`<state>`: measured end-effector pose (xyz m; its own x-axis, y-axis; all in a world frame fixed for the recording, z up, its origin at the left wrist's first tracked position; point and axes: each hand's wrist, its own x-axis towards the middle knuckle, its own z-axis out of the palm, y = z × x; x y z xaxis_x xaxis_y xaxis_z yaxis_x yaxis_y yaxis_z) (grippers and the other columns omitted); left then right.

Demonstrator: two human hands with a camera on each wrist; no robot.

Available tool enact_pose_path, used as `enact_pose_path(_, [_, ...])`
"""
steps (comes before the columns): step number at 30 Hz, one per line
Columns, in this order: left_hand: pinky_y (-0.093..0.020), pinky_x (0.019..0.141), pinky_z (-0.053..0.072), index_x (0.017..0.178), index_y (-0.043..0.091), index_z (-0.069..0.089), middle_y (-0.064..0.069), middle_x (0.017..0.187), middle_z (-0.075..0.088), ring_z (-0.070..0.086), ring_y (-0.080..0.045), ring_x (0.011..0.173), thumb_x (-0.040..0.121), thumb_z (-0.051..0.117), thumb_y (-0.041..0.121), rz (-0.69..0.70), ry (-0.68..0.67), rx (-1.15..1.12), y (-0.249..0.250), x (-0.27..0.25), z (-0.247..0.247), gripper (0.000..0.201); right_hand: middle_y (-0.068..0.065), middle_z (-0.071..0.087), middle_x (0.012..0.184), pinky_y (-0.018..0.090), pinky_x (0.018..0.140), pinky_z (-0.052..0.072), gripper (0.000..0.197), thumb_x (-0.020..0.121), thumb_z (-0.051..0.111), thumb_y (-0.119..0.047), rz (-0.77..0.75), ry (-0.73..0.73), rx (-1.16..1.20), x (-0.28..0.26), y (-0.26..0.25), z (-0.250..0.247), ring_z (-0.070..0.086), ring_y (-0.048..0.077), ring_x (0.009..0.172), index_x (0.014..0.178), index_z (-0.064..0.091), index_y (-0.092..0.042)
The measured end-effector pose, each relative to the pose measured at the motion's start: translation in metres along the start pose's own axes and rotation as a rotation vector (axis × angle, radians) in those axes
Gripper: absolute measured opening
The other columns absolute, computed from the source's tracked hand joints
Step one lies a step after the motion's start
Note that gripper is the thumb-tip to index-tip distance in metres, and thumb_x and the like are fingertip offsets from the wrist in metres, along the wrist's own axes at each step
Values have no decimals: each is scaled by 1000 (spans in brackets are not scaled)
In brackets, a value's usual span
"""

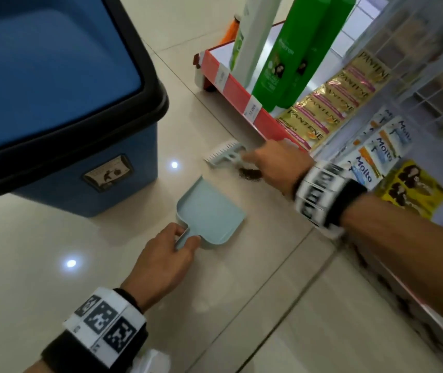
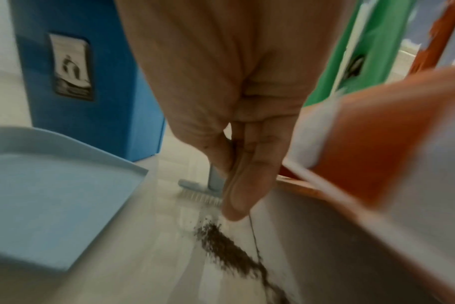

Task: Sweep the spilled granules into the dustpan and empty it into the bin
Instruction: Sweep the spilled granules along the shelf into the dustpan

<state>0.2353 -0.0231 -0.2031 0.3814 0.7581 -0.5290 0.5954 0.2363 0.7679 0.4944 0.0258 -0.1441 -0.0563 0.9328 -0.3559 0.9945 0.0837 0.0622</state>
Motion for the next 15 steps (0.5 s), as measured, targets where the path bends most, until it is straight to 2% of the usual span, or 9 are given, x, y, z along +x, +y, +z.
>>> enact_pose_path(2, [-30,62,41,91,21,57,1,79,64,58,-14,71,94,52,44,9,6,22,-5,-6,-1,24,7,63,87,35,78,54,36,102,42,-13,-7,-63,-4,-34,14,4,63,25,81,131,59,-24])
enact_pose_path(4, [-30,63,42,92,22,57,1,79,65,59,-15,71,94,52,44,15,15,28,-10,-10,-4,24,6,67,90,29,70,56,35,102,45,-16,16,-90,-17,-65,24,3,66,20,76,132,60,-28])
enact_pose_path(6, [-31,64,44,92,23,58,1,80,66,60,-15,73,94,52,46,16,24,38,-14,-14,-6,24,-1,64,78,18,54,45,30,101,48,-24,34,-53,46,-78,29,-3,60,10,62,126,65,-29])
enact_pose_path(7, [-31,66,45,93,23,58,1,81,66,61,-15,73,94,51,47,13,23,44,-16,-15,-6,25,-4,59,72,17,50,39,28,100,48,-27,30,-11,103,-77,28,-6,54,6,57,120,68,-27])
enact_pose_path(9, [-32,66,46,94,23,58,1,81,66,61,-15,73,94,50,48,6,9,61,-17,-16,-4,26,-3,59,70,20,52,37,27,101,47,-24,-9,117,178,-59,22,-12,48,4,56,115,71,-22])
enact_pose_path(12, [-30,61,43,95,25,58,2,80,65,61,-13,72,94,49,49,1,-6,88,-15,-15,1,25,9,66,83,32,65,49,34,102,44,-21,-55,233,201,-12,3,-12,58,22,69,129,63,-31])
enact_pose_path(13, [-29,61,42,95,25,57,2,80,65,61,-13,72,94,49,48,-1,-8,90,-14,-15,3,25,7,66,83,34,67,50,37,102,43,-20,-68,235,204,4,-4,-9,59,24,73,131,61,-33])
enact_pose_path(15, [-29,60,41,95,25,57,2,81,65,60,-13,71,94,49,48,6,-12,87,-11,-14,7,25,1,60,79,31,64,44,40,101,44,-14,-87,231,170,29,-18,-2,59,23,74,133,58,-34])
